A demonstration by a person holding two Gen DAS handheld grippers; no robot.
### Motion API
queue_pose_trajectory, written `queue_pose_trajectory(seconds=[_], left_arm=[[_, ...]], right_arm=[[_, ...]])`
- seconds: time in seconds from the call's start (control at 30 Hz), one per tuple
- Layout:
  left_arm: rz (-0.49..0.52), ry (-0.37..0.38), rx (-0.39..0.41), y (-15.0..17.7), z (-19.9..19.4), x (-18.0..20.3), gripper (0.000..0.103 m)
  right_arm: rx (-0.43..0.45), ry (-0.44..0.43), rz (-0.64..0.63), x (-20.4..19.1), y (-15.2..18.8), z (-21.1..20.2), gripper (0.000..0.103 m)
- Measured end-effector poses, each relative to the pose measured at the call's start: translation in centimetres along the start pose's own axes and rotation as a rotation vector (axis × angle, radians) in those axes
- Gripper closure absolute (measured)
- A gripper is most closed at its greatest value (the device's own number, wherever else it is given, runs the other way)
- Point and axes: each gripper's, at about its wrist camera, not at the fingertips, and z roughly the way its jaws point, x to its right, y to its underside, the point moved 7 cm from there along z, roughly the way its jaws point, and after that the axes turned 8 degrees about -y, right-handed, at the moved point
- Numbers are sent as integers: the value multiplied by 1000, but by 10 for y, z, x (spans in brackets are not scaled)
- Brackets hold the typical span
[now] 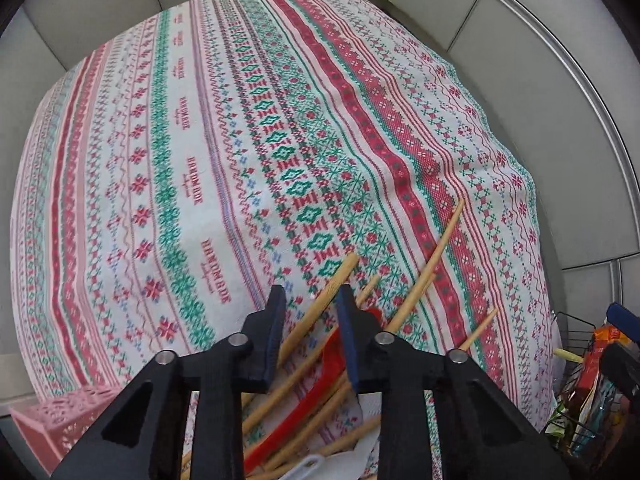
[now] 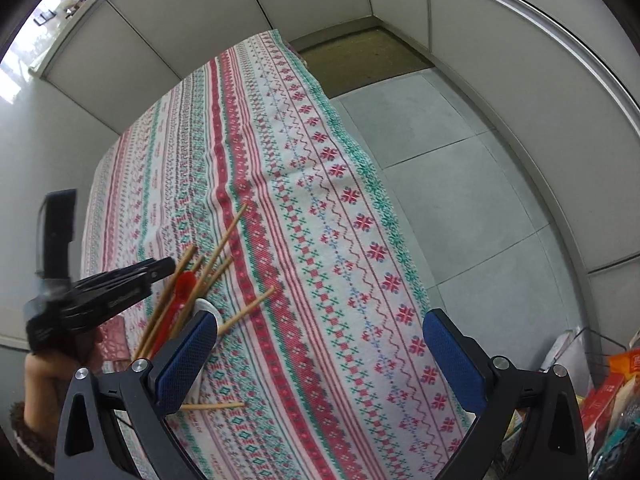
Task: Organize utensils
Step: 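Grasp a wooden chopstick with the left tool while the right tool grasps another chopstick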
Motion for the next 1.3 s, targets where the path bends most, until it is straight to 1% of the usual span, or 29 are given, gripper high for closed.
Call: queue_pose_trajectory(seconds=[0.03,0.13,0.23,0.3,0.37,0.43,0.47,0.53,0.57,0.63,0.7,0.73,0.8,0.87,0.93,1.03,1.1,1.17,1.23,1.3], left_arm=[[2,4,-9,-1,2,2,82],[25,9,-26,-4,9,10,83],[47,-31,-40,-4,17,13,84],[56,-48,-31,-5,17,15,85],[48,-49,-26,-6,17,14,87],[31,-56,-15,-5,16,10,89],[26,-65,-2,-3,13,7,89],[18,-72,29,1,4,-3,91],[12,-75,44,4,-2,-7,92],[-10,-65,79,11,-21,-13,93],[-22,-49,120,17,-43,-18,93],[-24,-42,140,19,-53,-20,93],[-25,-39,186,26,-73,-28,94],[-23,-33,226,29,-93,-34,94],[-35,-18,265,34,-109,-38,94],[-56,-1,318,42,-132,-45,94],[-74,17,348,52,-145,-52,94],[-87,19,368,59,-153,-57,94],[-102,4,395,67,-163,-65,94],[-127,16,409,71,-169,-72,94]], right_arm=[[2,-5,-1,-2,-2,0,0],[-3,-21,1,-7,-2,2,0],[-11,-48,13,-9,-1,7,0],[-16,-62,26,-9,-1,11,1],[-18,-82,51,-9,-4,17,1],[-17,-98,74,-10,-6,22,6],[-17,-106,83,-11,-8,25,7],[-17,-125,93,-15,-11,31,12],[-23,-137,96,-18,-13,36,16],[-36,-157,92,-25,-15,45,20],[-39,-159,82,-31,-20,54,32],[-35,-160,83,-32,-22,58,34],[-38,-180,94,-35,-27,67,44],[-45,-208,110,-39,-31,75,50],[-47,-212,117,-43,-36,84,58],[-43,-204,127,-48,-44,98,63],[-40,-193,149,-47,-49,107,68],[-35,-187,166,-48,-53,116,69],[-33,-164,171,-50,-55,125,71],[-13,-146,158,-55,-57,130,72]])
